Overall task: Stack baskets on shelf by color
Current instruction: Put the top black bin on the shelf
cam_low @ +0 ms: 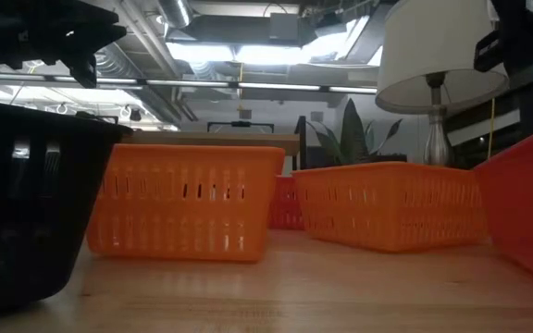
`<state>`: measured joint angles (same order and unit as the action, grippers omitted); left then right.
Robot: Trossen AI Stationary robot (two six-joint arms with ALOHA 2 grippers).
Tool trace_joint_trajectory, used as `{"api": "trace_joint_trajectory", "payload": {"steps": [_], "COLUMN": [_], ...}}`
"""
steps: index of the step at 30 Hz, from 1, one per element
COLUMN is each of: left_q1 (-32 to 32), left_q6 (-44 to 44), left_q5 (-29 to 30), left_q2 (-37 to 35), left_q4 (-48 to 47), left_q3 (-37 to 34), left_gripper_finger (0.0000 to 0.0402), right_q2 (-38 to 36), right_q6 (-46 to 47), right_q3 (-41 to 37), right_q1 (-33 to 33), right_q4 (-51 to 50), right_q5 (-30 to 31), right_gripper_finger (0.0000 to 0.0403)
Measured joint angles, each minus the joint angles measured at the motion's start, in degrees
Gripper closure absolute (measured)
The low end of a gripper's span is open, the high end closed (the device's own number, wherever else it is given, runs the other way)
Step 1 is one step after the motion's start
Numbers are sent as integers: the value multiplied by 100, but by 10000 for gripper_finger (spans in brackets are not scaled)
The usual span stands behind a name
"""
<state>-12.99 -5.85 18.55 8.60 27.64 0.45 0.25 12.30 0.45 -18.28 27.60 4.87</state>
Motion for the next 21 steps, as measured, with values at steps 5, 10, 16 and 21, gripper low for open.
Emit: {"api": "trace_joint_trajectory", "payload": {"steps": [5, 10, 16, 21], "left_q1": [0, 0, 0, 24], "left_q6": [403, 490, 614, 737], "left_q5": [2, 7, 24, 324], "left_q2": [0, 0, 2, 31], "left_q4": [-10, -10, 82, 1069], "left_q3": [1, 0, 2, 112], "left_gripper_finger": [308, 308, 308, 308], "right_q2": [-4, 167, 753, 1261], "right_q6": [-405, -740, -843, -830], "right_q3": [31, 560, 1611, 2415], "right_q1": [0, 0, -1, 0], "right_q4": [554, -320, -1783, -3087], "right_q5": [344, 456, 456, 456], "right_gripper_finger": [289, 289, 289, 289]}}
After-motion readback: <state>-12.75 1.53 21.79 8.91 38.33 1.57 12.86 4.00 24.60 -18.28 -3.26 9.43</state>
